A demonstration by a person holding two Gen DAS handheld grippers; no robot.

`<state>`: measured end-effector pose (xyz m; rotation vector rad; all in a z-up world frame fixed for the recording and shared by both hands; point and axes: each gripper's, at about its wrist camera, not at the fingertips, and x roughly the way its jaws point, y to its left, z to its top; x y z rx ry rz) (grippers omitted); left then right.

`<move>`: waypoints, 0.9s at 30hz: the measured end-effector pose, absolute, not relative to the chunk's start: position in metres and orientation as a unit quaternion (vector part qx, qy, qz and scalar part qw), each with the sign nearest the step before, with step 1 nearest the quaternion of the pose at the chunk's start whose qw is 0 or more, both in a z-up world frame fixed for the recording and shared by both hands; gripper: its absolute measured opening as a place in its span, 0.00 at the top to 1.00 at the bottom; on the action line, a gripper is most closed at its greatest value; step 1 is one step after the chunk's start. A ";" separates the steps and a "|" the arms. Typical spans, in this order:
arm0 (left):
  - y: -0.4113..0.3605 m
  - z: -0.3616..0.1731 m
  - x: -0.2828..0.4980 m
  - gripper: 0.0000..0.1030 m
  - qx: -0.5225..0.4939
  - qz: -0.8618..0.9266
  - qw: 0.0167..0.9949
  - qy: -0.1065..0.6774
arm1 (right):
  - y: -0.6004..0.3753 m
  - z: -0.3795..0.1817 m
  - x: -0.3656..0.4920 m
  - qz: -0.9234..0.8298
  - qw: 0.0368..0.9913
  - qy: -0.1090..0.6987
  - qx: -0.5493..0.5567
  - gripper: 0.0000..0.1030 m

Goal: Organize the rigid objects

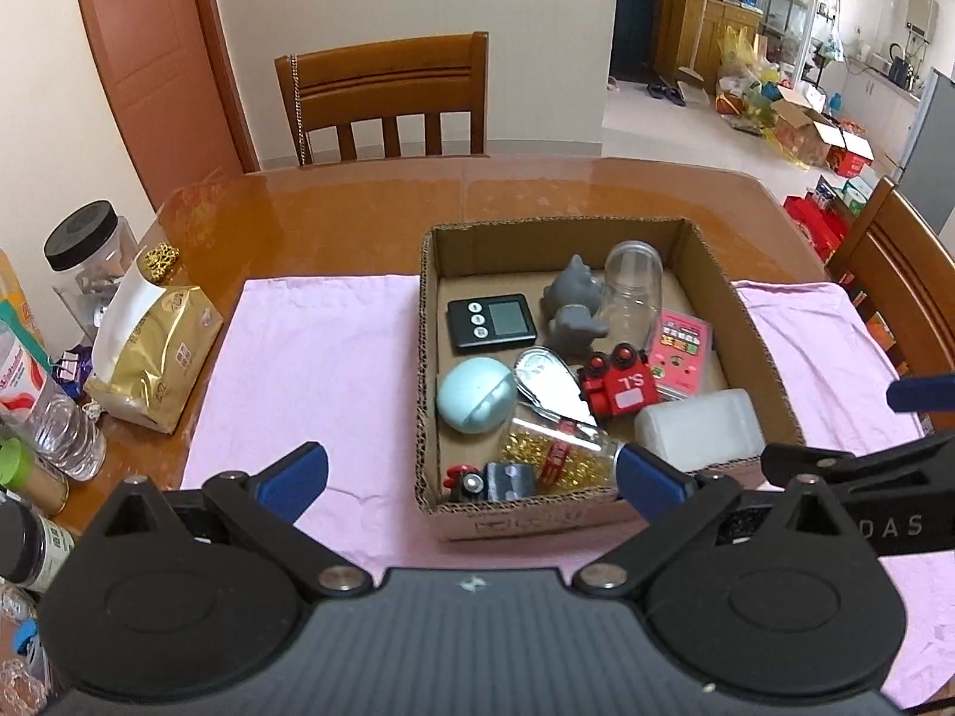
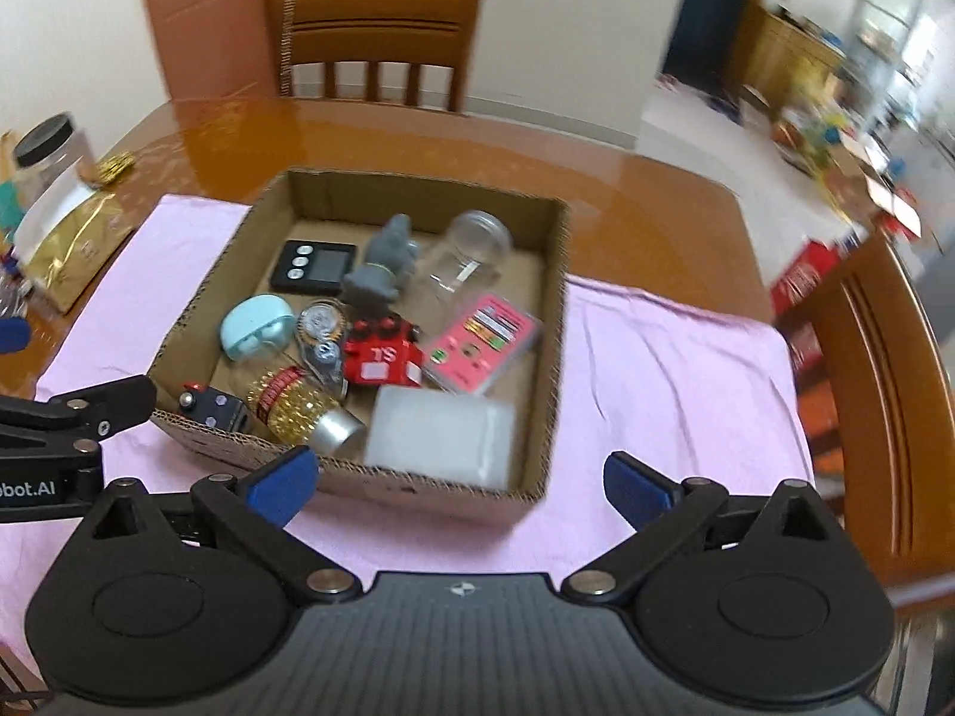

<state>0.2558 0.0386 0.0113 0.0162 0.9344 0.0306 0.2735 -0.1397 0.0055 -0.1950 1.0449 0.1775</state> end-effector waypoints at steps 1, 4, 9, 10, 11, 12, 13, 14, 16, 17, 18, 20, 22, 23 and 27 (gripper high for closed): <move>0.037 0.012 0.255 0.01 0.009 0.016 0.892 0.452 | -0.142 0.006 0.271 0.080 0.859 0.498 -0.086 0.00; 0.033 0.015 0.252 0.01 0.017 0.016 0.892 0.452 | -0.148 0.009 0.267 0.065 0.862 0.497 -0.070 0.00; 0.027 0.017 0.249 0.01 0.023 0.017 0.892 0.451 | -0.150 0.012 0.262 0.059 0.865 0.495 -0.062 0.00; 0.027 0.018 0.249 0.01 0.023 0.018 0.892 0.450 | -0.150 0.012 0.261 0.058 0.865 0.494 -0.061 0.00; 0.028 0.018 0.248 0.01 0.023 0.018 0.892 0.450 | -0.150 0.013 0.260 0.057 0.865 0.494 -0.061 0.00; 0.028 0.018 0.248 0.01 0.022 0.018 0.892 0.450 | -0.150 0.013 0.260 0.057 0.866 0.494 -0.060 0.00; 0.028 0.018 0.248 0.01 0.022 0.019 0.892 0.450 | -0.150 0.013 0.259 0.057 0.866 0.493 -0.059 0.00; 0.028 0.019 0.247 0.01 0.022 0.020 0.892 0.451 | -0.150 0.013 0.259 0.056 0.866 0.493 -0.057 0.00; 0.029 0.020 0.247 0.01 0.021 0.021 0.892 0.451 | -0.149 0.014 0.259 0.056 0.867 0.492 -0.057 0.00; 0.029 0.020 0.246 0.01 0.021 0.022 0.892 0.451 | -0.149 0.015 0.258 0.056 0.867 0.492 -0.056 0.00; 0.030 0.020 0.246 0.01 0.021 0.022 0.892 0.451 | -0.148 0.015 0.258 0.056 0.867 0.492 -0.056 0.00; 0.031 0.021 0.245 0.01 0.020 0.022 0.893 0.449 | -0.148 0.016 0.258 0.056 0.868 0.491 -0.056 0.00; 0.032 0.022 0.245 0.01 0.022 0.024 0.893 0.449 | -0.148 0.016 0.257 0.057 0.868 0.491 -0.055 0.00; 0.032 0.022 0.245 0.01 0.022 0.024 0.893 0.450 | -0.148 0.017 0.257 0.057 0.868 0.490 -0.054 0.00; 0.032 0.021 0.246 0.01 0.022 0.023 0.891 0.452 | -0.146 0.016 0.257 0.055 0.868 0.491 -0.053 0.00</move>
